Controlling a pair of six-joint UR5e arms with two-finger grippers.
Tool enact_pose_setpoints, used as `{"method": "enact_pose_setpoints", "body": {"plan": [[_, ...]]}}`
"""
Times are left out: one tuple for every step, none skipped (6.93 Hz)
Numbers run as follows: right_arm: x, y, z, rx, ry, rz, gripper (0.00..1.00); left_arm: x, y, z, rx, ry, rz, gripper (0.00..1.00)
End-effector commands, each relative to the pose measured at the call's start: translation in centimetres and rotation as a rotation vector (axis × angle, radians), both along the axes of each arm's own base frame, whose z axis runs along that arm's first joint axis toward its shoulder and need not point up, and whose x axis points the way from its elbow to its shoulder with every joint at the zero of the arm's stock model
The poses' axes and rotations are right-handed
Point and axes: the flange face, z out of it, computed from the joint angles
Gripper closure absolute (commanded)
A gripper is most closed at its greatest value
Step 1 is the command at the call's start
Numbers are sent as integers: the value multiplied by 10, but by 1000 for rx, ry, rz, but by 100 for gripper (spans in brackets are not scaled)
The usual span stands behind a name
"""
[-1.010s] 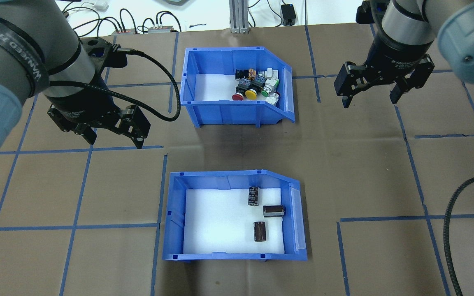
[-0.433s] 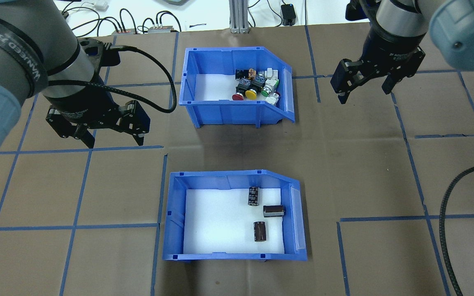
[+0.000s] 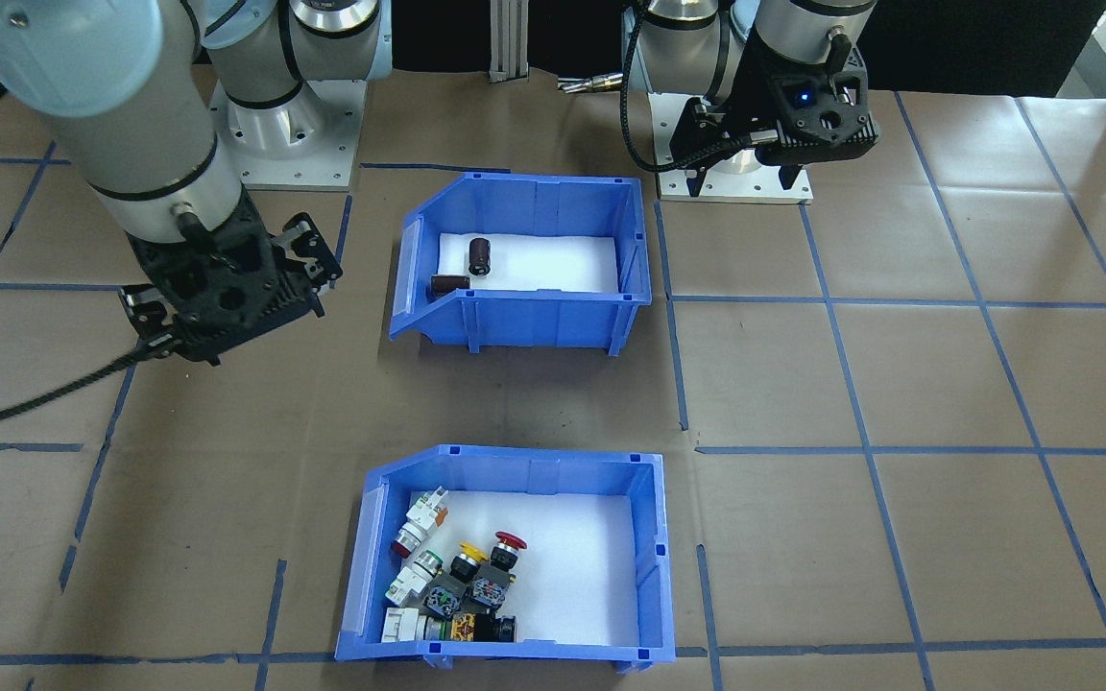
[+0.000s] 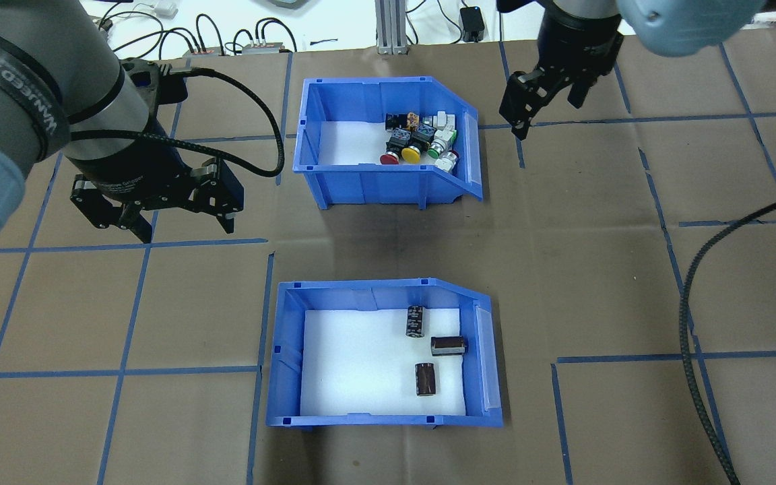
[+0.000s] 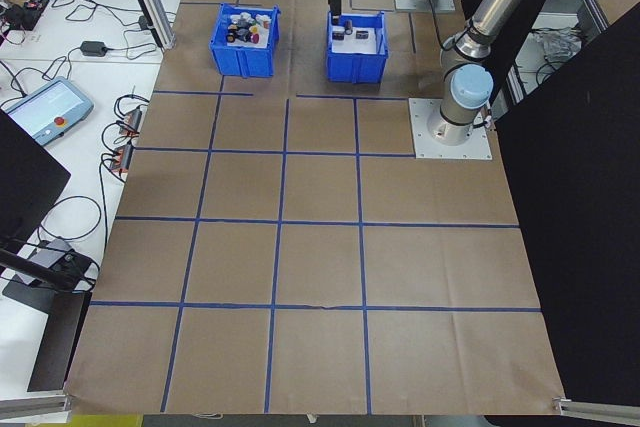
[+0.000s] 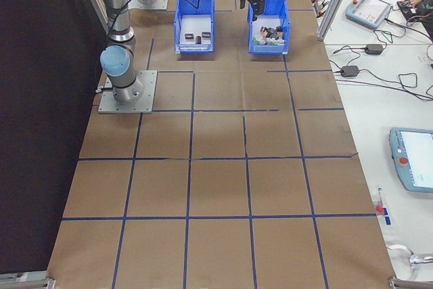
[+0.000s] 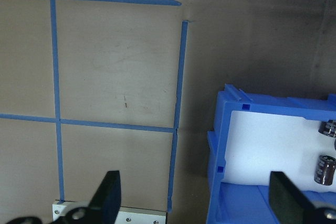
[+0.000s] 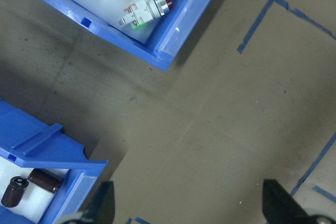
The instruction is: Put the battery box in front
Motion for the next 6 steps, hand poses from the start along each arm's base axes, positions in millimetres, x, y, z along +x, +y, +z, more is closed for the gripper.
{"method": "enact_pose_setpoints", "body": {"plan": [[90,-34,-9,-38,-6,348,0,-5,6,-9,16,-16,252,0],[124,-40,-18,-50,-9,493,0,-10,23,-19,40,5,451,0],[157,-43,-31,-74,-9,589,0,-17,52,-33,88,57,666,0],[191,-32,-43,-63,-18,643,0,-16,86,-55,112,43,832,0],[217,-21,-59,-40,-18,735,0,-15,112,-78,130,26,949,0],[227,-19,-70,-24,-18,818,0,-17,130,-92,142,44,1078,0]]}}
